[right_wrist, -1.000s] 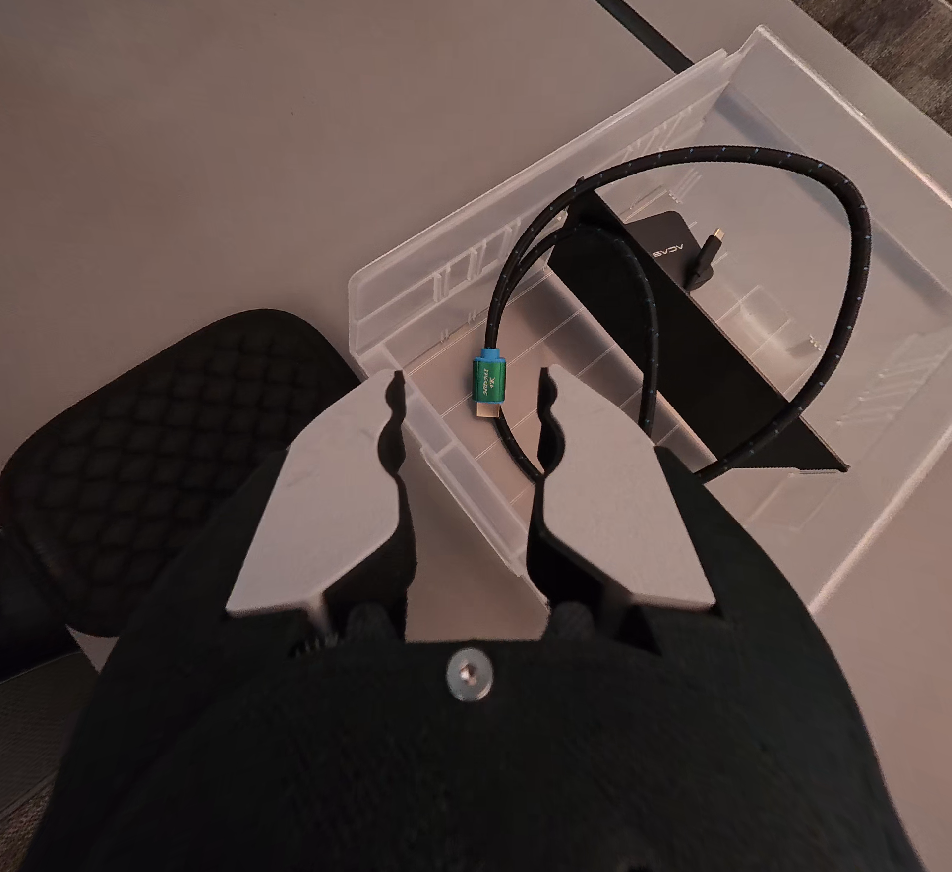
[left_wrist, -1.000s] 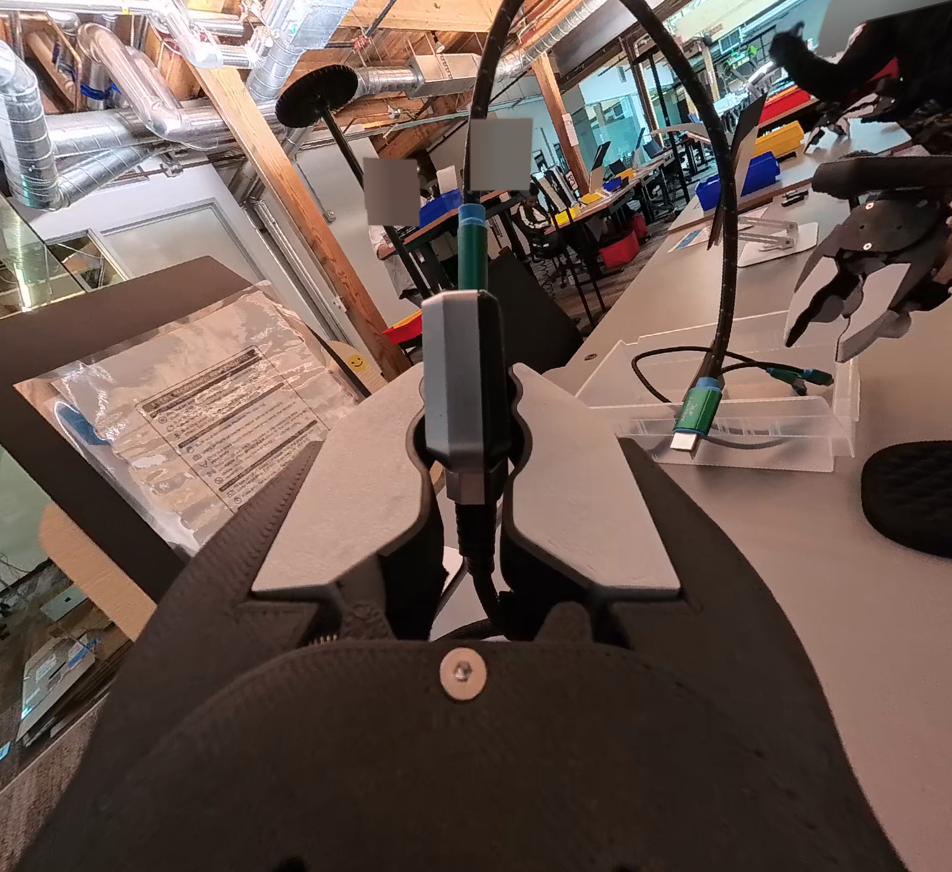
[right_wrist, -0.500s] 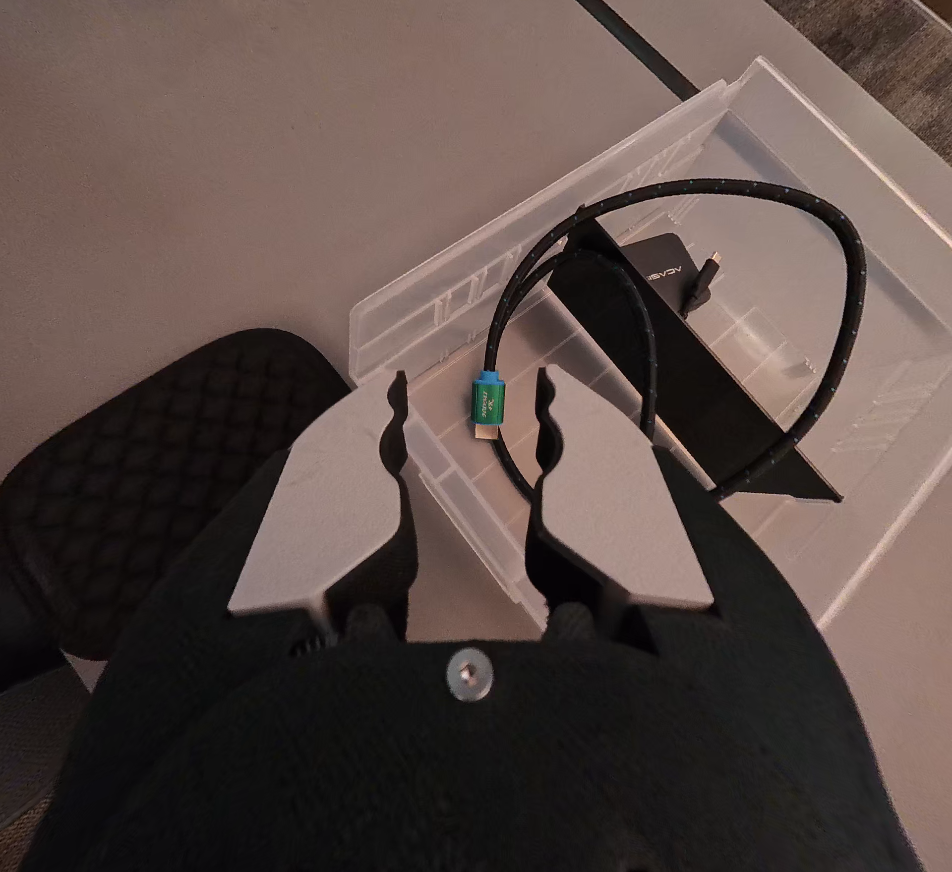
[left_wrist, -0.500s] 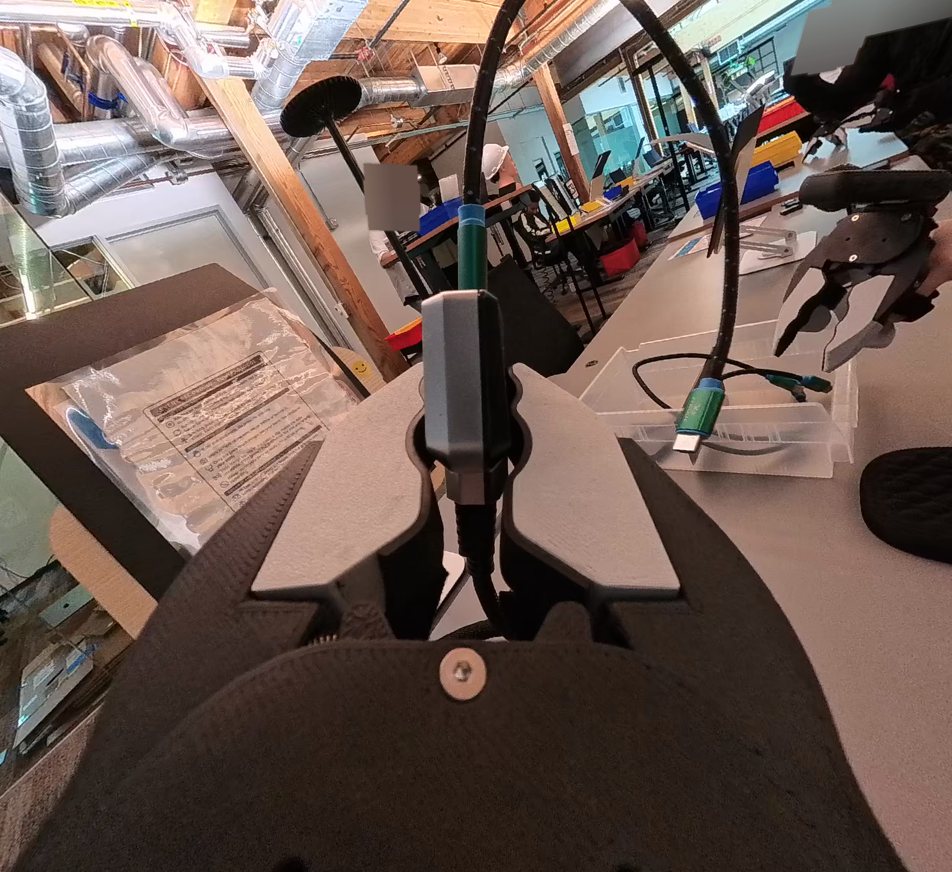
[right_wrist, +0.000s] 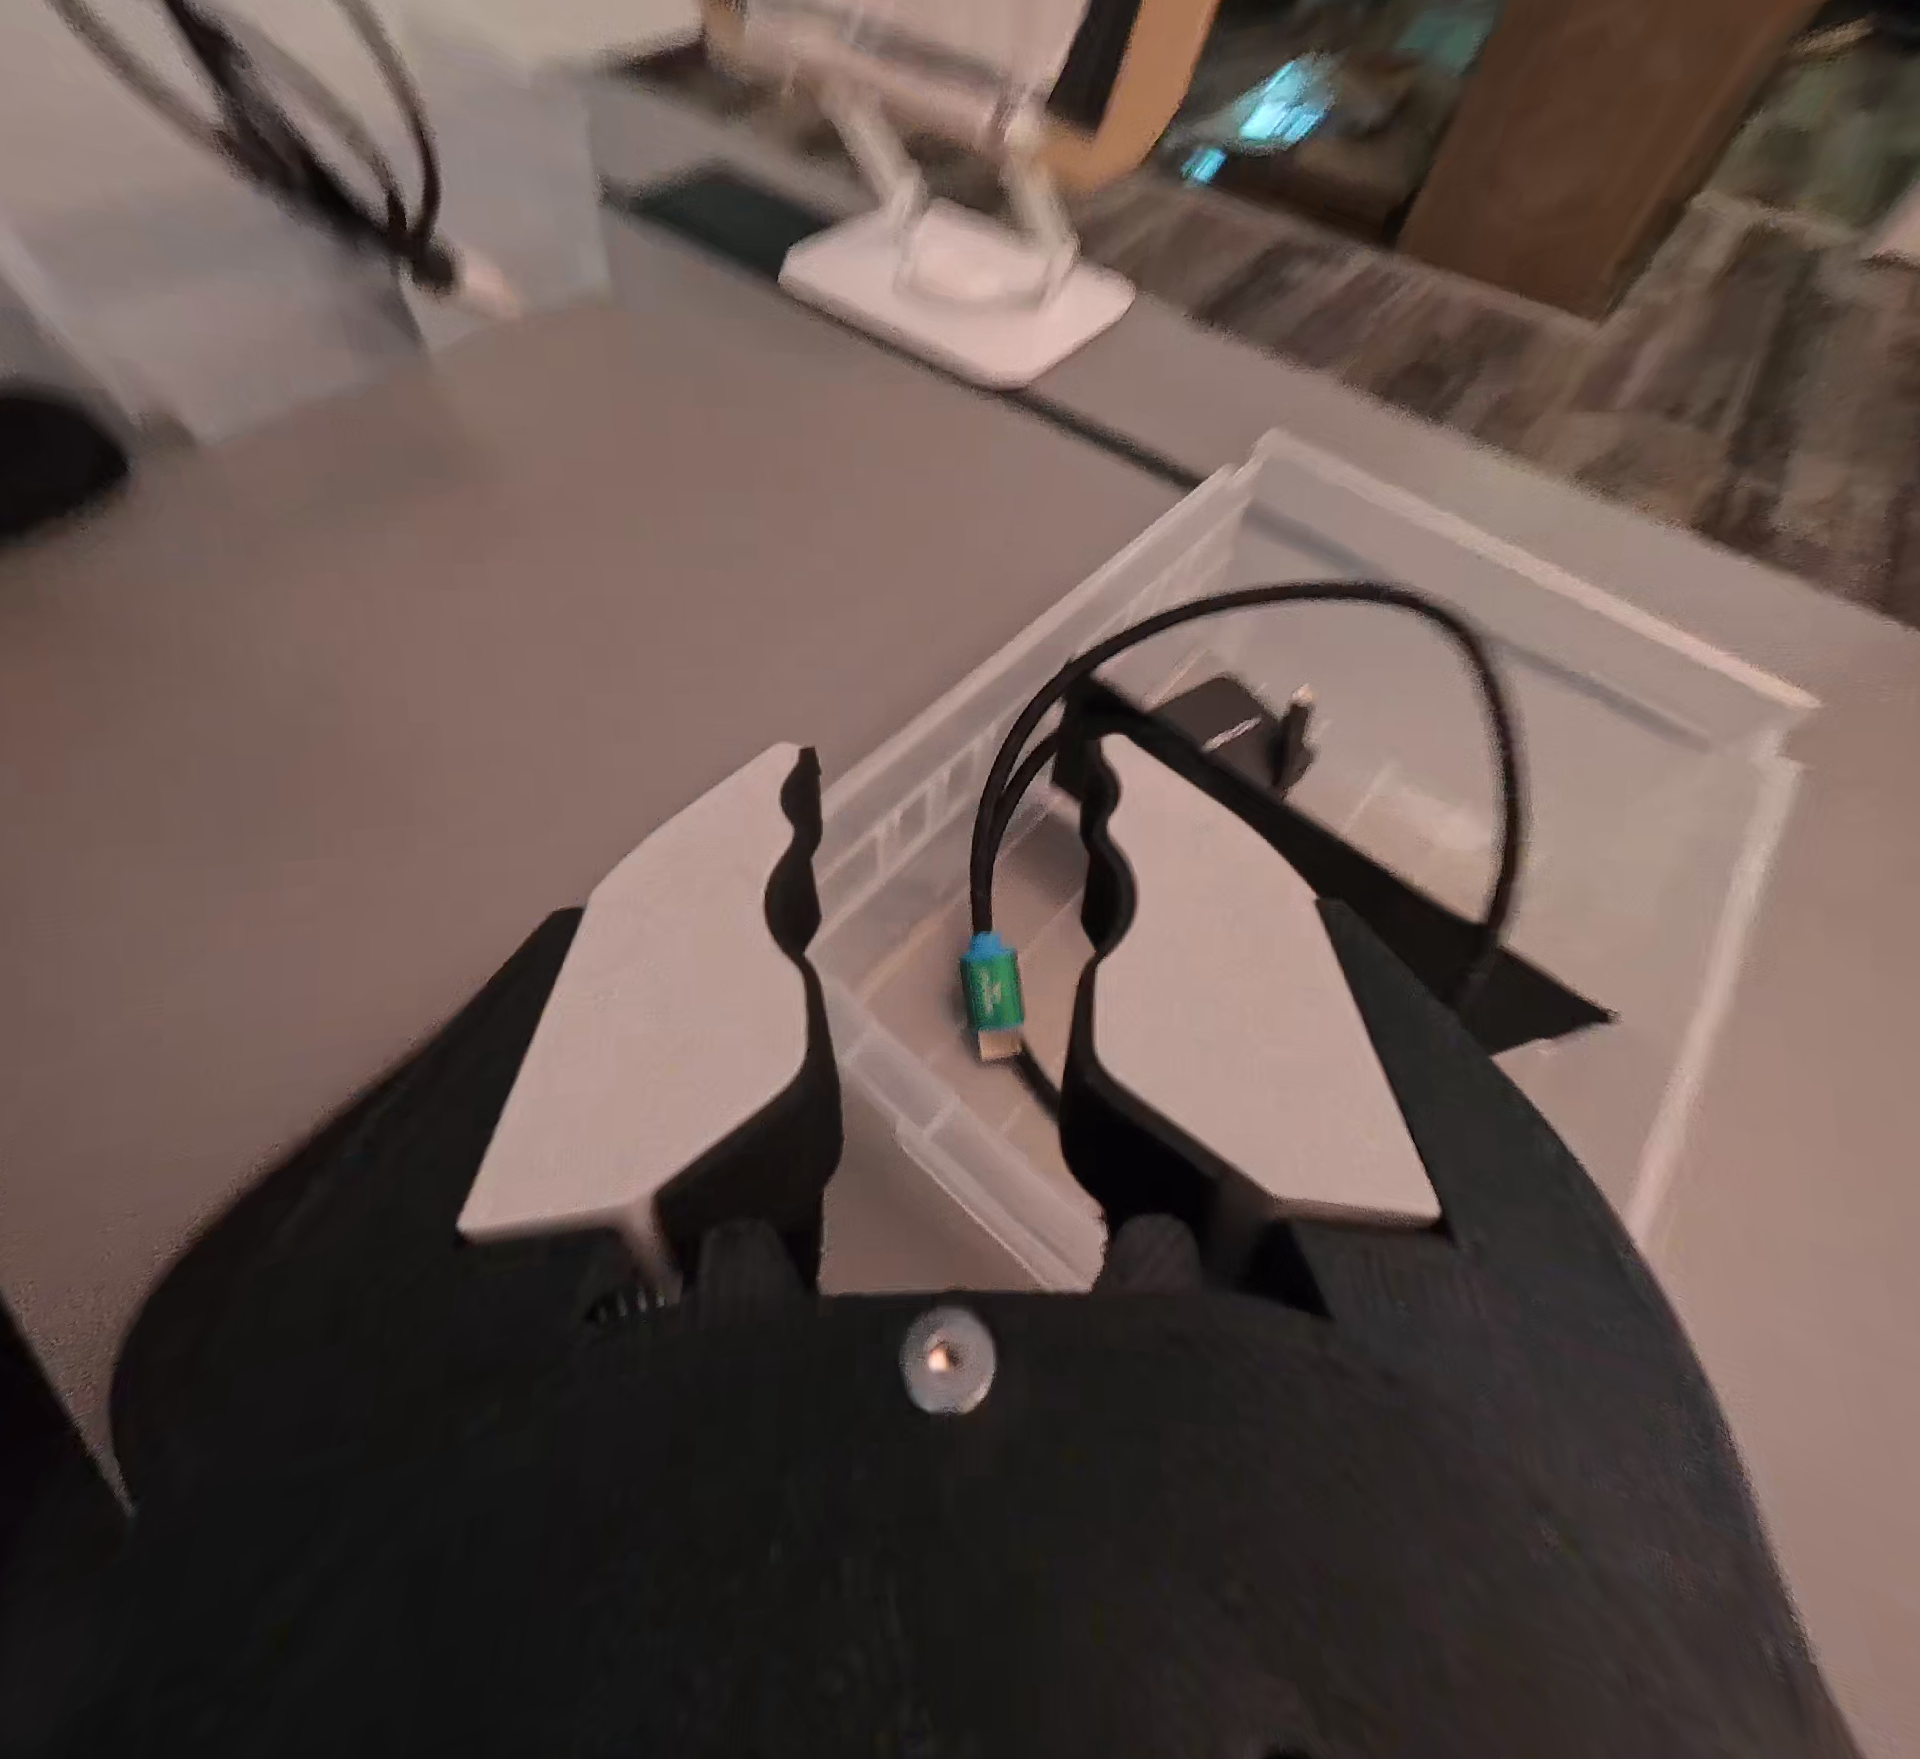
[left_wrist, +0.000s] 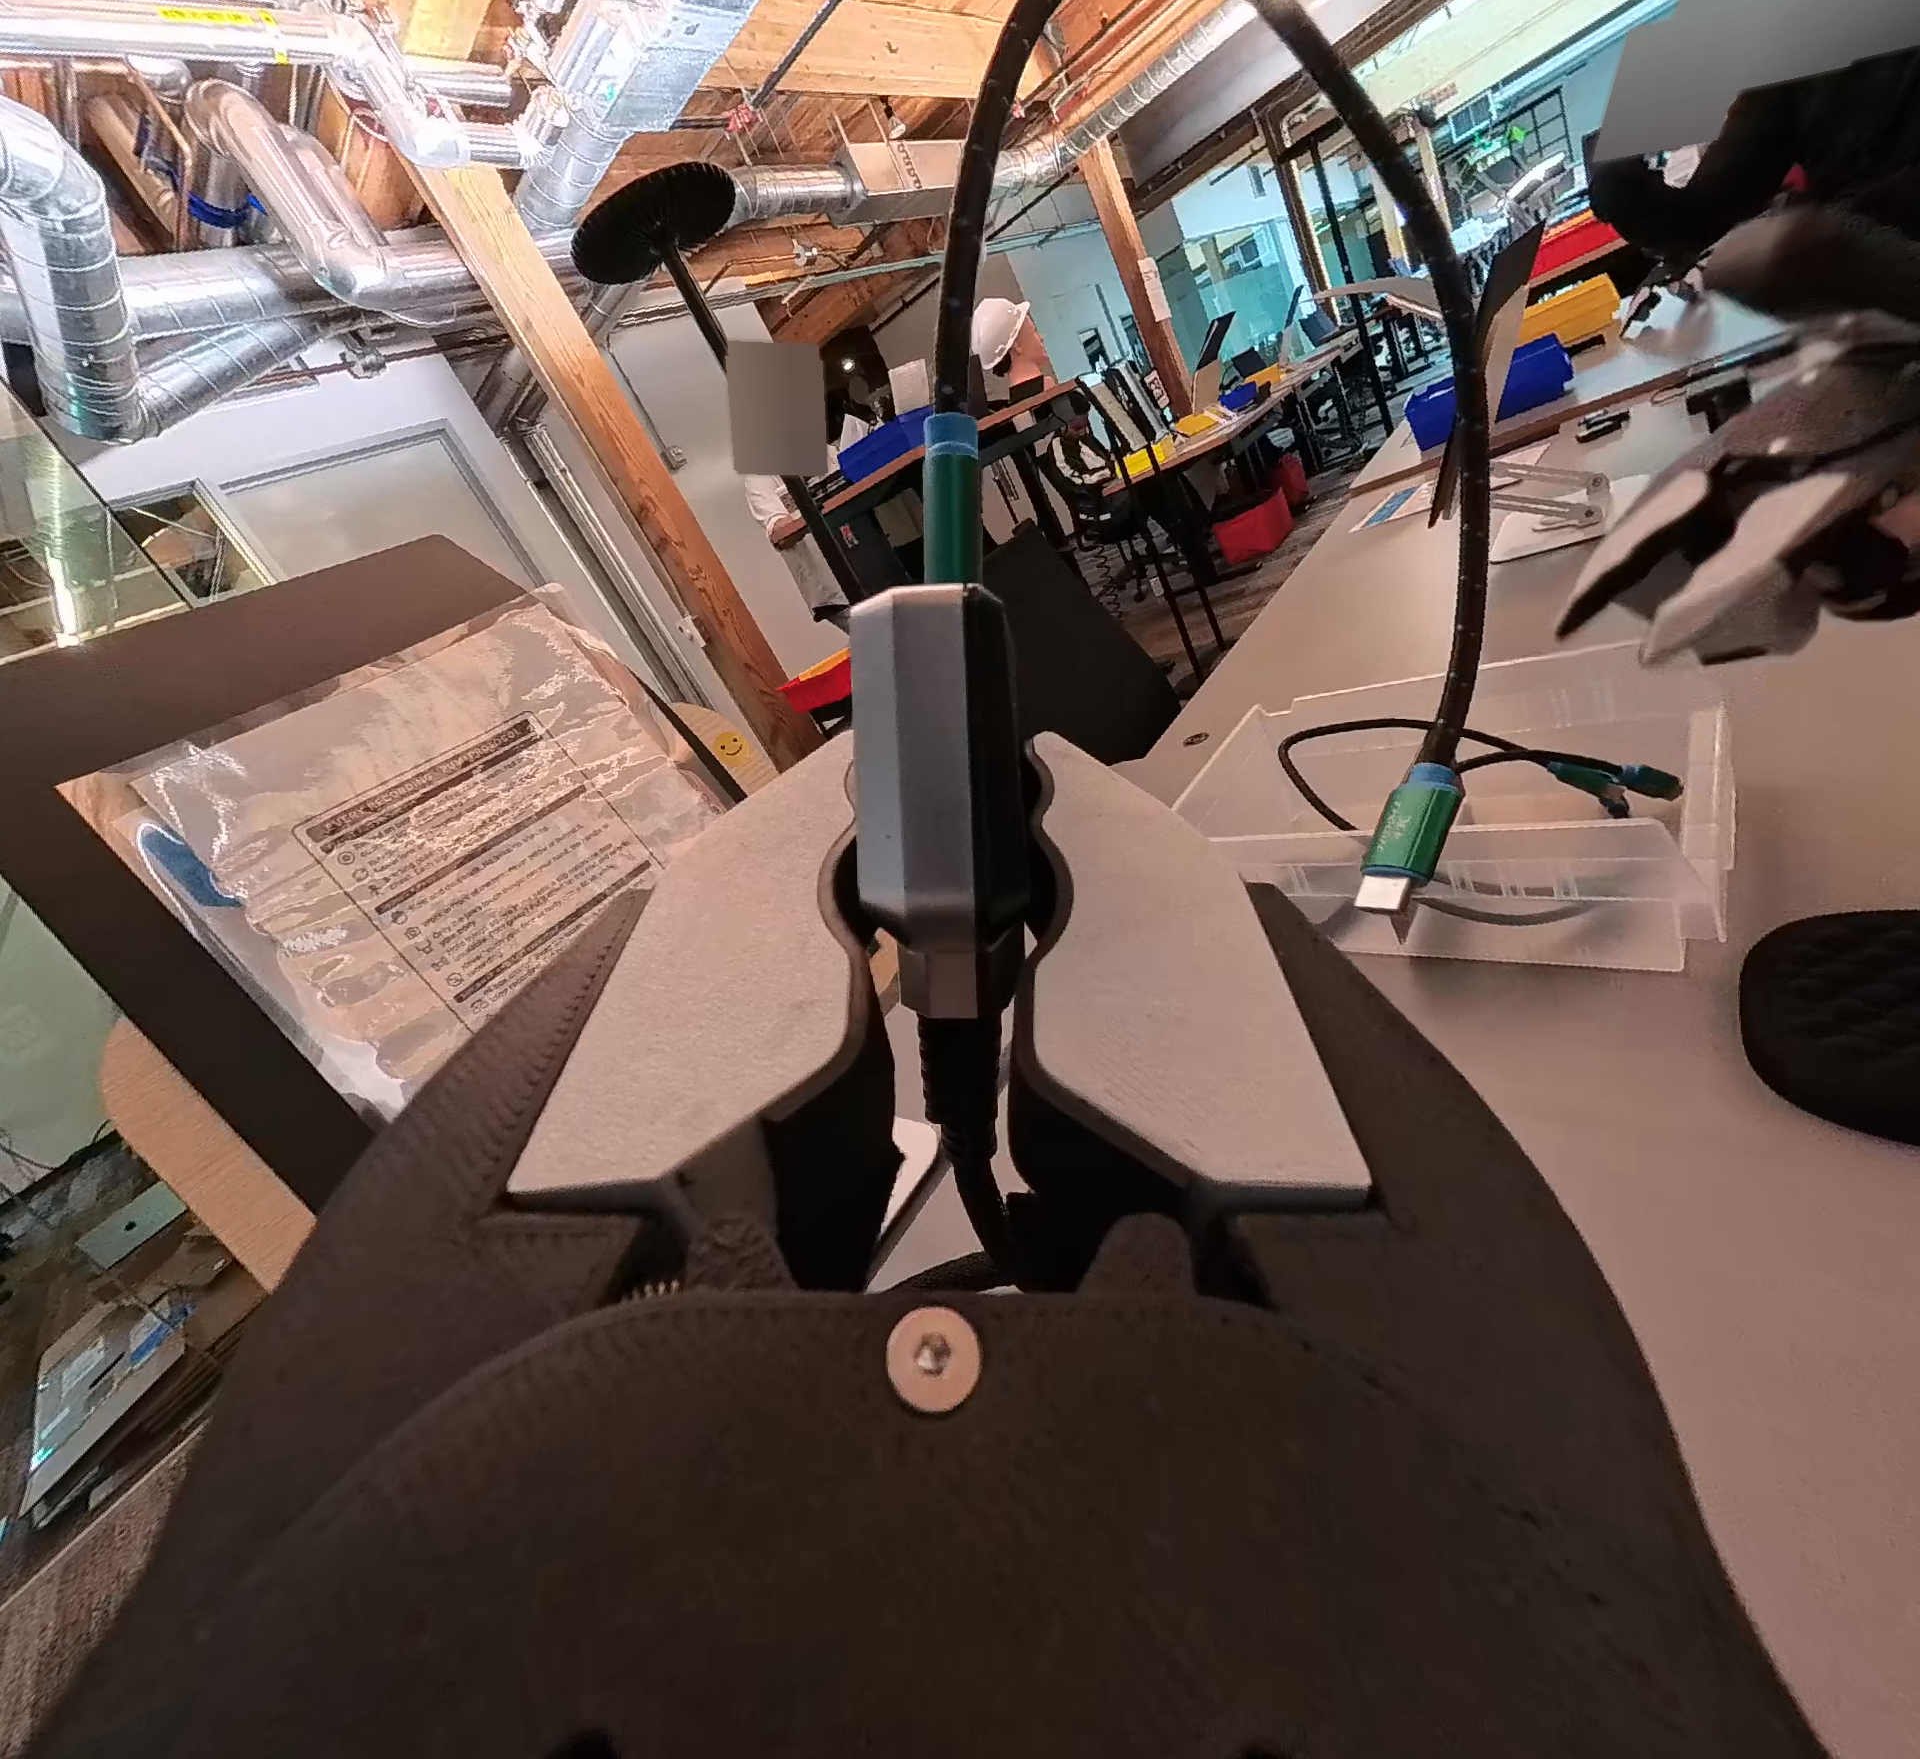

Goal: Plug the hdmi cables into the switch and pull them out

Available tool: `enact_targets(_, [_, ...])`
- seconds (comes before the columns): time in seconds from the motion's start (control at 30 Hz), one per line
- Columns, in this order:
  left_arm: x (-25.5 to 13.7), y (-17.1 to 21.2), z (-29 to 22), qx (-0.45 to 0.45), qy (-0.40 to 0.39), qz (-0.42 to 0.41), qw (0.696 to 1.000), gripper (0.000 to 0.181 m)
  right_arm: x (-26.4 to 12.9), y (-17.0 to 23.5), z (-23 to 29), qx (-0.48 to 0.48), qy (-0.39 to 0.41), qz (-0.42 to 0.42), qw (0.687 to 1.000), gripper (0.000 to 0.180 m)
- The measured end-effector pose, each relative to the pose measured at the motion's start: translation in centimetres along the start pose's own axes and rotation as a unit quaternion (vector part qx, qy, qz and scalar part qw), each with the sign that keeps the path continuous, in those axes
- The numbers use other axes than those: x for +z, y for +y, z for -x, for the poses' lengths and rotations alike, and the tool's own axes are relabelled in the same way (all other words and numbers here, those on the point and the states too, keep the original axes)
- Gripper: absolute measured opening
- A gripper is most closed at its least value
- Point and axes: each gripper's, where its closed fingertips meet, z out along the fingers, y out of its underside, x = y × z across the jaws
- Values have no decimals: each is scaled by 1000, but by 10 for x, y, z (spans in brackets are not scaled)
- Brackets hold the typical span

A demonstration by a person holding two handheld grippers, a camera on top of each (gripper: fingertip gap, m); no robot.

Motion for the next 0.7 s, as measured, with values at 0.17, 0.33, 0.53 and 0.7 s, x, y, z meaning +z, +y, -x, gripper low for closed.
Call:
enact_targets(0.17, [5, 4, -4, -7, 6, 3, 1000, 21, -101, -87, -73, 118, 134, -187, 966, 50])
enact_targets(0.33, [10, 5, -15, 2, 16, 7, 1000, 22, -155, -133, -82, 67, 169, -258, 949, 48])
enact_targets(0.53, [16, 12, -23, 5, 25, 17, 1000, 21, -122, -124, -50, 43, 131, -261, 955, 48])
enact_targets(0.7, [18, 16, -24, 1, 29, 18, 999, 21, -78, -97, -15, 45, 92, -255, 962, 49])
